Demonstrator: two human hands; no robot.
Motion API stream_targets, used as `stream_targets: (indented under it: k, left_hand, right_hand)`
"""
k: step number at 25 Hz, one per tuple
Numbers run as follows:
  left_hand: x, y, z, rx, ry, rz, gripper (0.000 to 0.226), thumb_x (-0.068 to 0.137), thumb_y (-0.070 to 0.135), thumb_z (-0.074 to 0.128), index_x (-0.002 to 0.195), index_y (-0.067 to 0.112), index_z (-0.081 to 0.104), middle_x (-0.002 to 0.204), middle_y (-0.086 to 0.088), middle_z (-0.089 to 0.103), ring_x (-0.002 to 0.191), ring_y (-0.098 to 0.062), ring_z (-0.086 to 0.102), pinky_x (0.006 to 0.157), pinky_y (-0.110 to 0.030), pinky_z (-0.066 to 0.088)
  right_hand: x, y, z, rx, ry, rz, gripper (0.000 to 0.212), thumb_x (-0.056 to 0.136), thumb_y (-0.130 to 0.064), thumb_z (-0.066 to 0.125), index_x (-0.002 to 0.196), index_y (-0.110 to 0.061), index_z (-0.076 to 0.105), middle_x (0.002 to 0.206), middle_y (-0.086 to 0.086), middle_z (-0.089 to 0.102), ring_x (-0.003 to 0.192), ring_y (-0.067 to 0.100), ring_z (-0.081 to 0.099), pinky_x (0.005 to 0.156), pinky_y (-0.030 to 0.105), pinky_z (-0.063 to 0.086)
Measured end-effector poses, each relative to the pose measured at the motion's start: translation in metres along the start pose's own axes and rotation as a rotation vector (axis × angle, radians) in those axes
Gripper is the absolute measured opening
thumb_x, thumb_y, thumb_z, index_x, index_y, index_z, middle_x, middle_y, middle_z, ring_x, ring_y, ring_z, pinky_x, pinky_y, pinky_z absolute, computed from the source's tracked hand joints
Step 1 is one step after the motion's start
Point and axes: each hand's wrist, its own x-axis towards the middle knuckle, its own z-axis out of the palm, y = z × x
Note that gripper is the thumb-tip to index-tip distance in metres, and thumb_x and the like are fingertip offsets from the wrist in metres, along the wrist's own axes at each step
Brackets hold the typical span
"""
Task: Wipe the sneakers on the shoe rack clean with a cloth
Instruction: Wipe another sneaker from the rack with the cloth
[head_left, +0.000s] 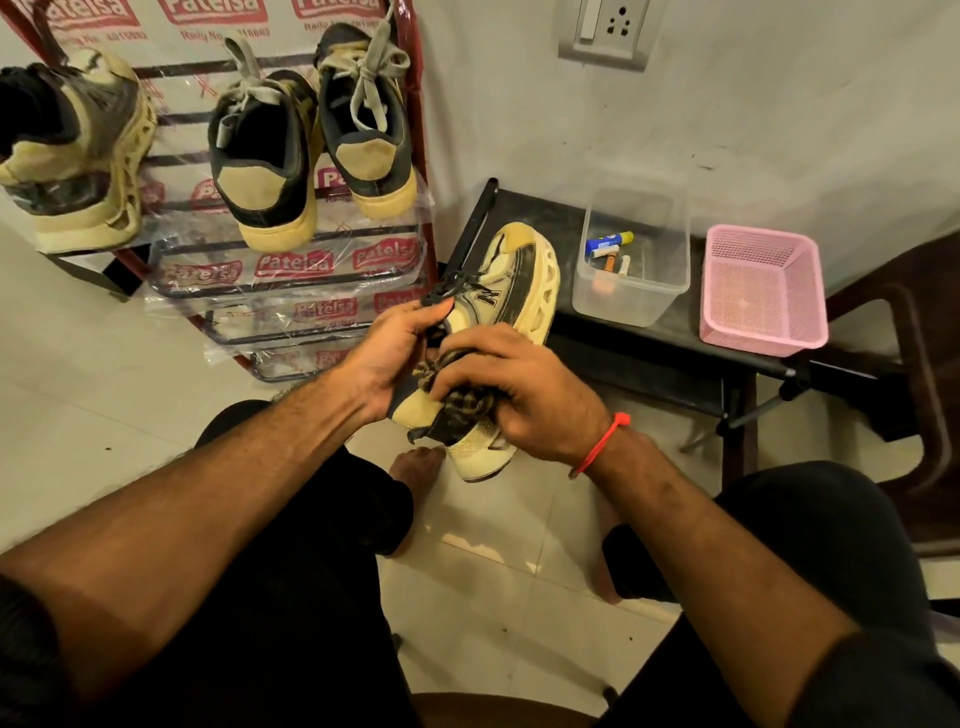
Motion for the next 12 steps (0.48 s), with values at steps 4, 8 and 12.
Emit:
stream_targets:
  k: [4,8,12]
  left_hand:
    - [0.002,-0.005,0.002,0.040,0.061,0.007,0.029,0.101,0.017,0.057,0.124,0.001,0.064,0.102,-0.015,0.073,0.081,-0.021,0.072,0.070,-0.030,0.063]
    - [0.004,-0.004,0.001,0.063,0.051,-0.017,0.019,0.101,0.017,0.057,0.114,0.006,0.065,0.092,-0.010,0.072,0.070,-0.019,0.070,0.061,-0.028,0.060]
    - [0.004,-0.005,0.003,0.044,0.023,-0.045,0.022,0.101,0.020,0.058,0.116,0.007,0.066,0.094,-0.010,0.072,0.073,-0.020,0.070,0.066,-0.029,0.061]
  right_hand:
    - [0.003,0.029,-0.005,0.103,0.170,0.292,0.052,0.074,0.017,0.056,0.114,-0.014,0.069,0.124,0.003,0.060,0.123,0.018,0.053,0.108,0.042,0.044]
    - [-0.001,0.034,-0.008,0.343,0.351,0.556,0.055,0.083,0.007,0.065,0.129,-0.022,0.058,0.131,-0.001,0.059,0.126,0.014,0.053,0.104,0.042,0.049]
    - [0.003,0.024,-0.016,0.706,0.748,0.594,0.059,0.079,-0.013,0.079,0.128,-0.035,0.055,0.132,0.008,0.057,0.124,0.024,0.056,0.101,0.051,0.050]
